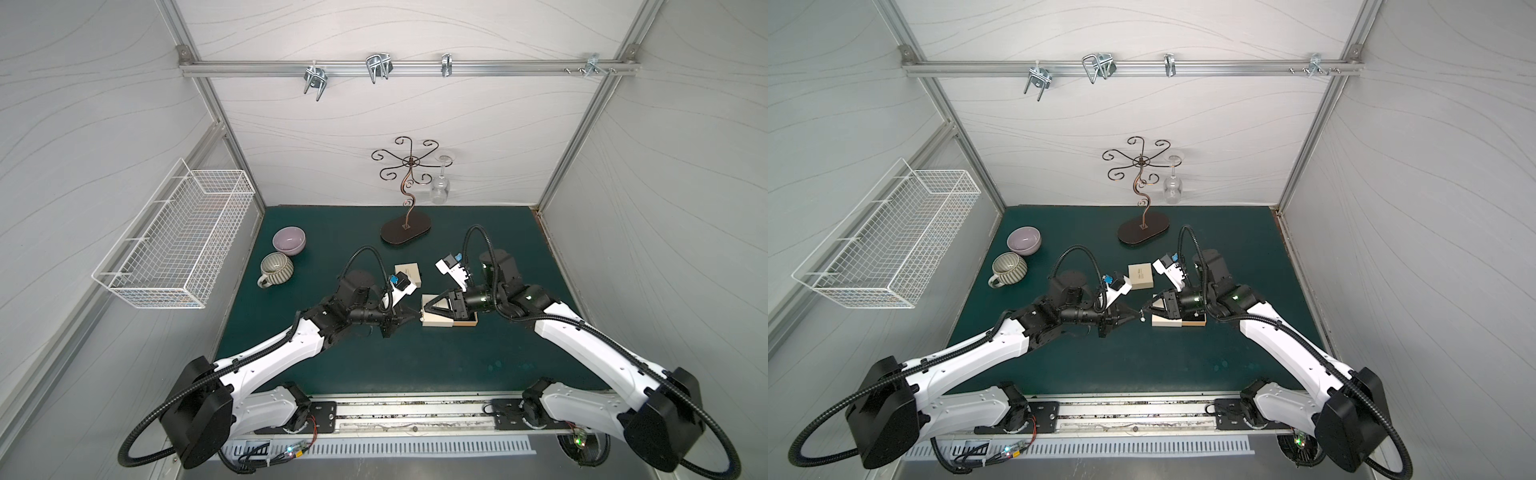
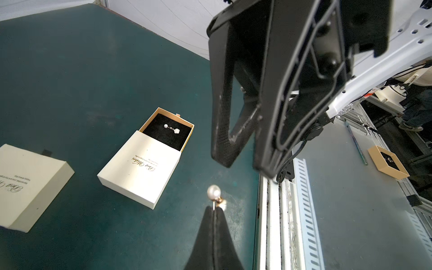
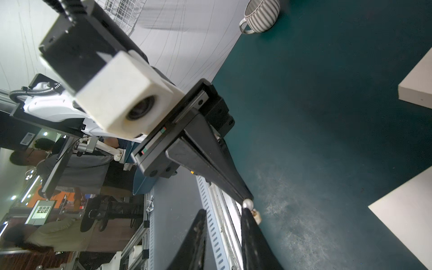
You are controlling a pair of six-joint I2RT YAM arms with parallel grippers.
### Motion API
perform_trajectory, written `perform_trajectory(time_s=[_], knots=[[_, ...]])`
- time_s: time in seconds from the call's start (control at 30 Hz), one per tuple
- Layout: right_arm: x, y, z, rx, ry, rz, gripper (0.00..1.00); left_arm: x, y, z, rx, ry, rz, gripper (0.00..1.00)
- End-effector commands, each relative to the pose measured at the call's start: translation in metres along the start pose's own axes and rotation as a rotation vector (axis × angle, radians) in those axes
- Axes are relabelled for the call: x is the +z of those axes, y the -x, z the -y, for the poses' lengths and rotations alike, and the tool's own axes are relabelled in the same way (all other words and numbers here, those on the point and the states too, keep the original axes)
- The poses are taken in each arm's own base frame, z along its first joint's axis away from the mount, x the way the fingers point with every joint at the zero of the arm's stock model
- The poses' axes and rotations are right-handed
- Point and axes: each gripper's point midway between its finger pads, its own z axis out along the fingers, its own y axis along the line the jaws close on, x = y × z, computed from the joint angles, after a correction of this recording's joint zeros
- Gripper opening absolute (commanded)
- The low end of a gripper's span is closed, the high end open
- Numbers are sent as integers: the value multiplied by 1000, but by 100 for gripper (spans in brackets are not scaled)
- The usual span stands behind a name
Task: Place the earrings into the drawer-style jewelry box
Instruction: Pick up the earring from the center of the board.
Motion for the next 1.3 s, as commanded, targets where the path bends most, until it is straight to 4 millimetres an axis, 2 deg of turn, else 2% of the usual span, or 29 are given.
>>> perform_trajectory(time_s=[0.0, 0.27, 0.5, 0.7, 0.97, 1.27], knots=[[1, 0, -8, -43, 17, -21, 28, -8, 34, 8, 83, -4, 79, 0], [4, -3, -7, -56, 4, -32, 28, -9, 33, 11, 82, -18, 76, 0], [2, 2, -1, -63, -48, -10, 33, -10, 34, 15, 87, -39, 81, 0], [4, 0, -3, -61, -17, -16, 34, -11, 35, 18, 80, -51, 89, 0], [7, -2, -8, -77, 26, -20, 28, -9, 36, 18, 71, -61, 86, 0], [10, -3, -2, -69, 23, -30, 25, -10, 38, 19, 69, -63, 92, 0]])
